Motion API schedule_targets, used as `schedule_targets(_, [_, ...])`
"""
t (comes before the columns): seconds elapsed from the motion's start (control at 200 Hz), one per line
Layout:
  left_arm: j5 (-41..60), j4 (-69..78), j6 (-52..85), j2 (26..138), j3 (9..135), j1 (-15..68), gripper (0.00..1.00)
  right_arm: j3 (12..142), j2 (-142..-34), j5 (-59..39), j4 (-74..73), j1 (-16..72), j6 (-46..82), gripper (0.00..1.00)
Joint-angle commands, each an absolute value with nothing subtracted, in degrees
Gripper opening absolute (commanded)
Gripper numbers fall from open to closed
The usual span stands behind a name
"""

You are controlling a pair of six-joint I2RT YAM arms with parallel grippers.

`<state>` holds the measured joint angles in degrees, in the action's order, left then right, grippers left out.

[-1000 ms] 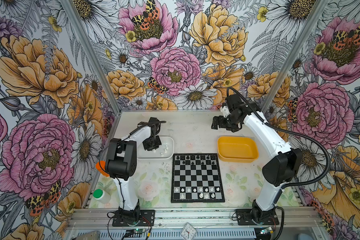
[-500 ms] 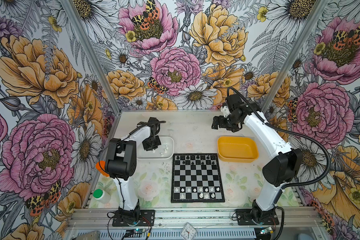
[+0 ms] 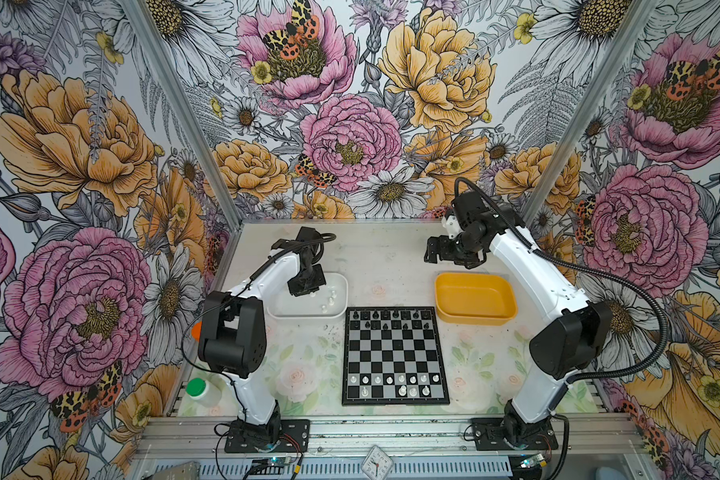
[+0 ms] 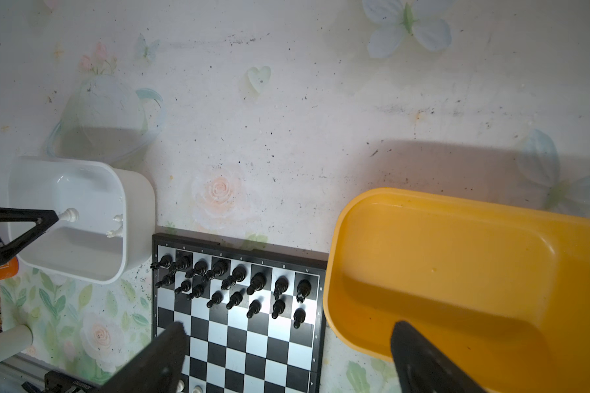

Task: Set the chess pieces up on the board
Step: 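Carry the white piece with the left gripper to the board while the right arm moves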

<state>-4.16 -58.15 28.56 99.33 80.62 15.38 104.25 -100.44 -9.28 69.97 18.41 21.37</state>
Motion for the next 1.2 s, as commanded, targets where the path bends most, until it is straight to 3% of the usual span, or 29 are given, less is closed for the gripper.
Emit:
schedule_targets(0.0, [-3.93, -60.93, 30.40, 94.10, 81.19, 18.45, 0.12, 102.13, -95.99, -8.64, 70.23, 19.15, 20.86, 0.96])
schedule_targets(0.205, [-4.59, -63.38, 35.78, 85.28, 77.66, 26.86, 0.14, 95.44, -89.52, -8.61, 70.16, 19.95, 20.14, 0.96])
schedule_targets(0.63, [-9.92, -68.67, 55.27, 72.16, 68.73, 52.24, 0.15, 77.79, -72.30, -8.05, 70.14, 20.04, 20.09, 0.96])
schedule_targets(0.961, [-11.62, -68.52, 59.29, 75.32, 69.29, 65.35, 0.15, 74.29, -67.65, -9.49, 70.45, 20.04, 23.96, 0.96])
schedule_targets(1.196, [-11.17, -68.00, 57.24, 78.99, 69.72, 70.14, 0.16, 74.44, -66.73, -9.19, 70.72, 20.04, 26.60, 0.96])
